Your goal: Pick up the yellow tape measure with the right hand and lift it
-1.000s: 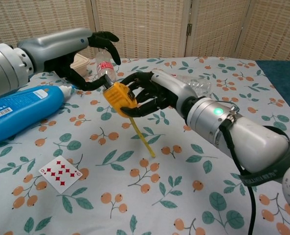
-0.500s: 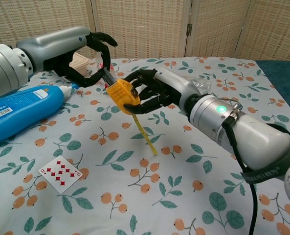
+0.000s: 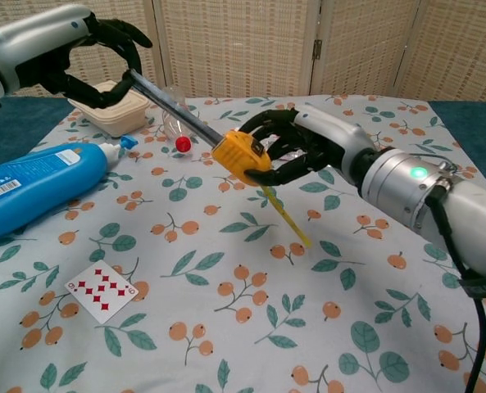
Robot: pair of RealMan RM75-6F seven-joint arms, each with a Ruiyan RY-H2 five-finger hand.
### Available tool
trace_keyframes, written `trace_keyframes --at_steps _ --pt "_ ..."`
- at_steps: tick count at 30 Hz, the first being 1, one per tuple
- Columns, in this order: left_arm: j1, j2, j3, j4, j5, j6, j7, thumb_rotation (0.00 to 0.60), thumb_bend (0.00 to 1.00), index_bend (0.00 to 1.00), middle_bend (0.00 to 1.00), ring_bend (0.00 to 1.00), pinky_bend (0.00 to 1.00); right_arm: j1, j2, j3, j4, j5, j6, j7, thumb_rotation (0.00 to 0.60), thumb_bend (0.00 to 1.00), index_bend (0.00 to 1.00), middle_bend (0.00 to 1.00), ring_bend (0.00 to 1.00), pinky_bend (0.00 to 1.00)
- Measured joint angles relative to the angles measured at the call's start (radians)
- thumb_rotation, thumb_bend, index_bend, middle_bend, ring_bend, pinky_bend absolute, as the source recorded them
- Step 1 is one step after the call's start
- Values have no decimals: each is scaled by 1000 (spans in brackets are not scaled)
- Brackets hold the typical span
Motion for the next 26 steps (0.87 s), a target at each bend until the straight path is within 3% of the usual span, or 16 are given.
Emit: trace_keyframes --at_steps 9,17,26 --pt "66 92 -30 77 -16 8 -232 600 583 573 212 243 122 -72 133 -57 -29 -38 14 58 600 368 664 515 419 207" --pt "100 155 -44 162 -38 -52 -436 600 583 572 212 236 115 -152 245 -121 -39 -97 57 147 600 368 664 515 425 207" --pt "122 185 -37 255 -22 -118 -583 600 583 566 212 231 114 -201 287 -160 -20 -142 95 212 600 368 664 515 426 207"
